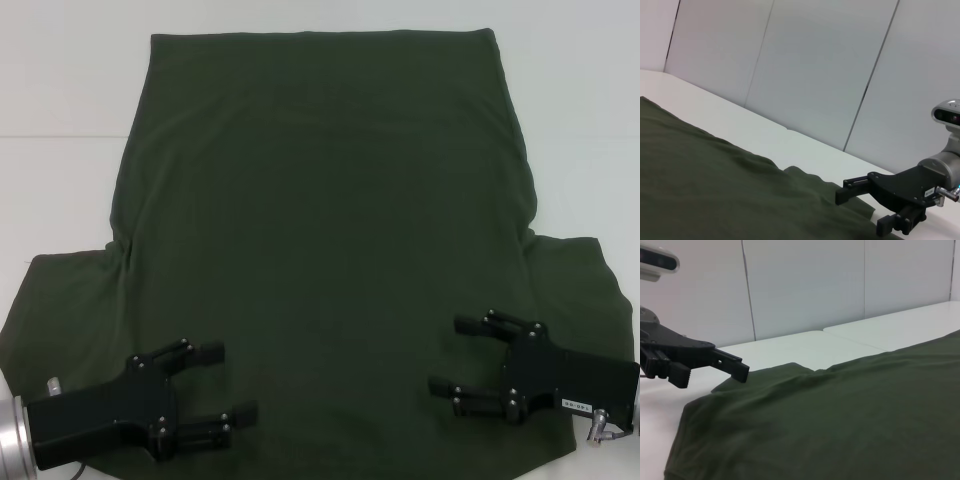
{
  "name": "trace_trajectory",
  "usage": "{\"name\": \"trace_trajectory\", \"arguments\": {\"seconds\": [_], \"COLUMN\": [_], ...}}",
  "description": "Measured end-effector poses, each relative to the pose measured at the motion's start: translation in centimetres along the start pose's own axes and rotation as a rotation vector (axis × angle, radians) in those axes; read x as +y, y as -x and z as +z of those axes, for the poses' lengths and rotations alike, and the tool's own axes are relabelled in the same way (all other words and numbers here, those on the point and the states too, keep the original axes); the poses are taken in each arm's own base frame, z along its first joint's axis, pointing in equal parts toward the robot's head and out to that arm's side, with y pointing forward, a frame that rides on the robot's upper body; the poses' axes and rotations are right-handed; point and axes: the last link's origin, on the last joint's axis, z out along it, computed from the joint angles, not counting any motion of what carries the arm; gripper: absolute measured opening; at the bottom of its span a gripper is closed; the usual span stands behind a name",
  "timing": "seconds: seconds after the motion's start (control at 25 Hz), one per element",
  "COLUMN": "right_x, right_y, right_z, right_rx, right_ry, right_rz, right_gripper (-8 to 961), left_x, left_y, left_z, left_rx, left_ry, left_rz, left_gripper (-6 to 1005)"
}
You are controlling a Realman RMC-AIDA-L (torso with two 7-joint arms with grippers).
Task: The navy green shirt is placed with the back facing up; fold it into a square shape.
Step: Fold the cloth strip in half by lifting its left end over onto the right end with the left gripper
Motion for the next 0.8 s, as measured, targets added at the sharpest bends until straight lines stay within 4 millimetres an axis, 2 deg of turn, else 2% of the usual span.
{"name": "trace_trajectory", "arguments": {"seconds": [0.8], "right_x": [0.04], "right_y": [0.06], "right_z": [0.01], "right_rx": [0.001], "right_ry": [0.007], "right_rz": [0.004], "right_gripper": [912], "left_x": [-0.05], "left_y": [0.04], "left_z": [-0.09], "left_rx": [-0.004], "left_ry": [-0.003], "left_rz": [-0.001], "left_gripper": [949]}}
